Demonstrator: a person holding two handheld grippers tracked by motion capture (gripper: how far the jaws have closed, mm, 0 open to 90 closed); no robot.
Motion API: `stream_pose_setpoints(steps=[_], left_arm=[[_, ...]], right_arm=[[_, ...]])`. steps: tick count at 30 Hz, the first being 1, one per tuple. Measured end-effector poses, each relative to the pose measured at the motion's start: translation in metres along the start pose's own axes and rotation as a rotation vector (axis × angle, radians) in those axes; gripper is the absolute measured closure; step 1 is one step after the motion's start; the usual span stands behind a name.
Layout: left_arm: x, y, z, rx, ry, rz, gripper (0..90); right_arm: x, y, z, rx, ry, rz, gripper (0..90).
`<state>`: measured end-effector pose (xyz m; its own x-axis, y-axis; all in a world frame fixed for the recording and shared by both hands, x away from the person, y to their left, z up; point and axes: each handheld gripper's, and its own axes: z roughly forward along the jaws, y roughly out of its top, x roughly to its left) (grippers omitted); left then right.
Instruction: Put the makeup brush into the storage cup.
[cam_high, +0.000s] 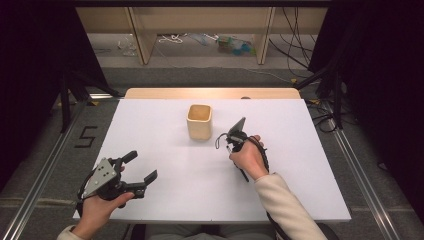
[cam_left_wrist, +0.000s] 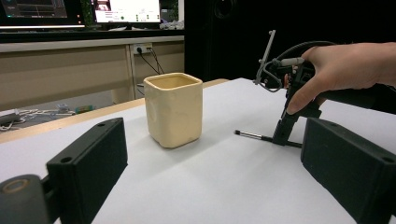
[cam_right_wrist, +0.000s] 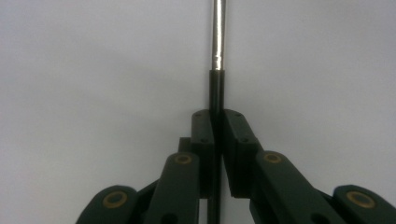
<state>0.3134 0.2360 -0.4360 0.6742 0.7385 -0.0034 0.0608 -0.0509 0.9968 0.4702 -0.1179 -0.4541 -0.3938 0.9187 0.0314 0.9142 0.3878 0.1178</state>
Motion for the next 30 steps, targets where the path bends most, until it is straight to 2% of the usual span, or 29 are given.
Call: stream_pose_setpoints(steps=[1,3,4,5,6,7,9,10,11,12,13,15,17,18,20,21,24,26,27,29,30], left_arm=[[-0.001,0.000,0.000,0.000,0.000,-0.009,6.9],[0.000,0.000,0.000,0.002,0.000,-0.008,6.9],[0.000,0.000,0.000,0.002,0.001,-0.007,7.0],[0.000,0.000,0.000,0.001,0.001,-0.008,7.1],[0.000,0.000,0.000,0.002,0.002,-0.007,7.1],[0.000,0.000,0.000,0.002,0.001,-0.008,7.1],[0.000,0.000,0.000,0.002,0.001,-0.007,7.2],[0.000,0.000,0.000,0.001,0.001,-0.009,7.2],[0.000,0.000,0.000,0.001,0.001,-0.009,7.2],[0.000,0.000,0.000,0.001,0.001,-0.007,7.2],[0.000,0.000,0.000,0.001,0.002,-0.008,7.2],[0.000,0.000,0.000,-0.001,0.002,-0.010,7.2],[0.000,0.000,0.000,-0.001,0.002,-0.011,7.3],[0.000,0.000,0.000,-0.001,0.002,-0.011,7.4],[0.001,0.000,0.000,-0.001,0.000,-0.003,7.6],[0.001,0.000,0.000,-0.002,0.000,-0.003,7.7],[0.001,0.000,-0.001,-0.002,0.001,-0.004,7.7],[0.001,0.000,0.000,-0.004,-0.001,-0.005,7.8],[0.000,0.000,0.000,-0.003,0.000,-0.012,7.7],[0.000,0.000,-0.001,-0.004,-0.001,-0.004,7.8],[0.001,0.000,-0.001,-0.005,0.000,-0.003,7.7]], right_arm=[[-0.002,0.000,-0.001,0.004,0.016,-0.001,84.1],[-0.002,-0.001,0.000,-0.013,0.013,0.004,84.1],[-0.003,-0.001,-0.001,0.003,0.024,-0.001,84.1],[-0.003,-0.002,0.000,-0.020,0.024,0.008,84.1],[-0.006,-0.003,0.000,-0.038,0.028,-0.021,84.1],[-0.007,-0.003,-0.001,-0.025,0.037,-0.032,84.1],[-0.005,-0.003,-0.003,-0.035,0.052,0.005,84.1],[-0.006,-0.004,-0.003,-0.060,0.055,0.004,84.1],[-0.006,-0.004,-0.003,-0.060,0.055,0.004,84.1],[-0.007,-0.005,-0.004,-0.084,0.050,-0.015,84.1],[-0.006,-0.005,-0.006,-0.076,0.060,0.007,84.2],[-0.007,-0.006,-0.008,-0.093,0.057,-0.009,84.2],[-0.007,-0.007,-0.012,-0.084,0.062,-0.003,84.2],[-0.010,-0.008,-0.012,-0.120,0.064,-0.026,84.2],[-0.011,-0.009,-0.013,-0.137,0.077,-0.030,84.2],[-0.013,-0.011,-0.014,-0.159,0.073,-0.049,84.2],[-0.013,-0.013,-0.018,-0.165,0.073,-0.042,84.2],[-0.015,-0.014,-0.021,-0.191,0.083,-0.045,84.2],[-0.013,-0.015,-0.021,-0.198,0.090,-0.008,84.2],[-0.014,-0.015,-0.022,-0.206,0.100,-0.014,84.2],[-0.017,-0.017,-0.024,-0.230,0.112,-0.041,84.2]])
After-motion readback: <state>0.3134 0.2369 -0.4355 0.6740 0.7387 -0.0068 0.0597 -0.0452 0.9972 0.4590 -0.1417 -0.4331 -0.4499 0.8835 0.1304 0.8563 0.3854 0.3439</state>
